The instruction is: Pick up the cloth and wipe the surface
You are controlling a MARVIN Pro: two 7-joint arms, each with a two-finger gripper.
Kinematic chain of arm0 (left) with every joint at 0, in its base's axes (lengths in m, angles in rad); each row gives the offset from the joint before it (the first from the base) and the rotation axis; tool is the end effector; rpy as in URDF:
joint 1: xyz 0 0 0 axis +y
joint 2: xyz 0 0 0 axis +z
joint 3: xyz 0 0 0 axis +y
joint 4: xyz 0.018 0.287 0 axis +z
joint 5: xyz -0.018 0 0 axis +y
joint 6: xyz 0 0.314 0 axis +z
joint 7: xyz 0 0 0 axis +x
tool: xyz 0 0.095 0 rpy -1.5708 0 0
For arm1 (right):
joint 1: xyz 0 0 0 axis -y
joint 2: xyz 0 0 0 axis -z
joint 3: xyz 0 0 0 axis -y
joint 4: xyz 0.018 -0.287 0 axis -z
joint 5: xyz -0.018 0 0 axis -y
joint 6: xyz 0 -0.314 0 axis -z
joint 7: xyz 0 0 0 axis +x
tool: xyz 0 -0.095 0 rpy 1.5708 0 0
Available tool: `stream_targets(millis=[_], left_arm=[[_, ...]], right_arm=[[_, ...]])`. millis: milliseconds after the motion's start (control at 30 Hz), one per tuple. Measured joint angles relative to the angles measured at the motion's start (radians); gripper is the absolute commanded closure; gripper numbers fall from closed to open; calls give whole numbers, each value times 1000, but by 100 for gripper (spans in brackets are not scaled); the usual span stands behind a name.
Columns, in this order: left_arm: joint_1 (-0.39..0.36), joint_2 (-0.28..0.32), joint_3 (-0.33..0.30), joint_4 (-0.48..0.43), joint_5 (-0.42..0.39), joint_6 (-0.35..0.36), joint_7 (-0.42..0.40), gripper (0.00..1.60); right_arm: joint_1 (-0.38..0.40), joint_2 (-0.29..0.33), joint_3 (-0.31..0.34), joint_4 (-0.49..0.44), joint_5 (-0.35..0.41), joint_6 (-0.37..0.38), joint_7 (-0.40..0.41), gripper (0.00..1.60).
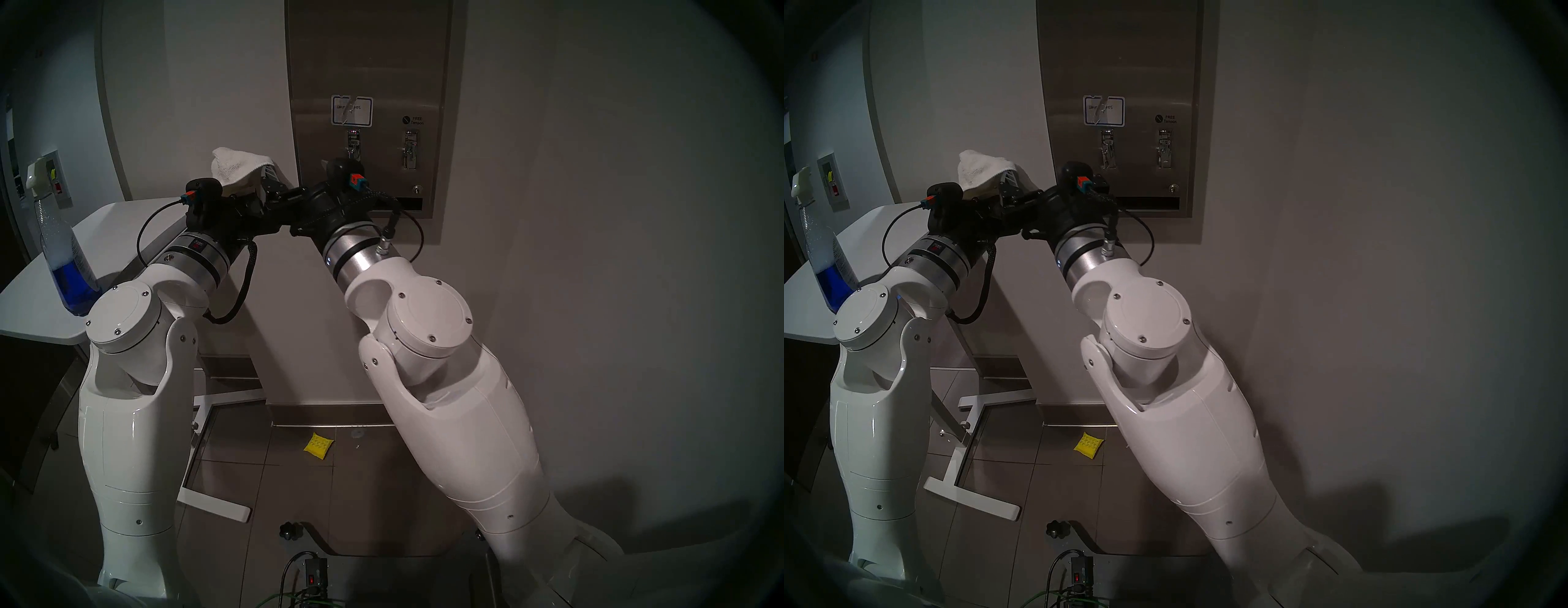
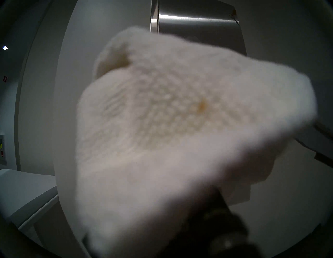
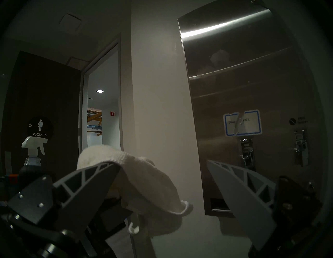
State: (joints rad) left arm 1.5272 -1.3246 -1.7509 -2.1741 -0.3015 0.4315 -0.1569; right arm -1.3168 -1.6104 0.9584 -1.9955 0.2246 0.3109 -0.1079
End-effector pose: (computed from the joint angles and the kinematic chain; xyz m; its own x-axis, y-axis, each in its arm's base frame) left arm 0.3778 0.0656 -0.0728 -0.2362 -0.0002 0.9717 -0.1466 -0.9885 -0.0359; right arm 0.3626 0.2368 -0.0665 -0.2058 -0.2714 0.9402 0.5931 -0.7988 -0.1008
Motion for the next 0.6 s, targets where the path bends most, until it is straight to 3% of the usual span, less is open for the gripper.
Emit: stream_targets(millis=[267,600], left_arm=[[-4,3,6,10,3,0,10,160],[-11,1,19,21,5,-1,27,160]], right_arm=[[-55,66,59,-80,48,97,32,0],[-85,131,136,-118,85,152,75,0]])
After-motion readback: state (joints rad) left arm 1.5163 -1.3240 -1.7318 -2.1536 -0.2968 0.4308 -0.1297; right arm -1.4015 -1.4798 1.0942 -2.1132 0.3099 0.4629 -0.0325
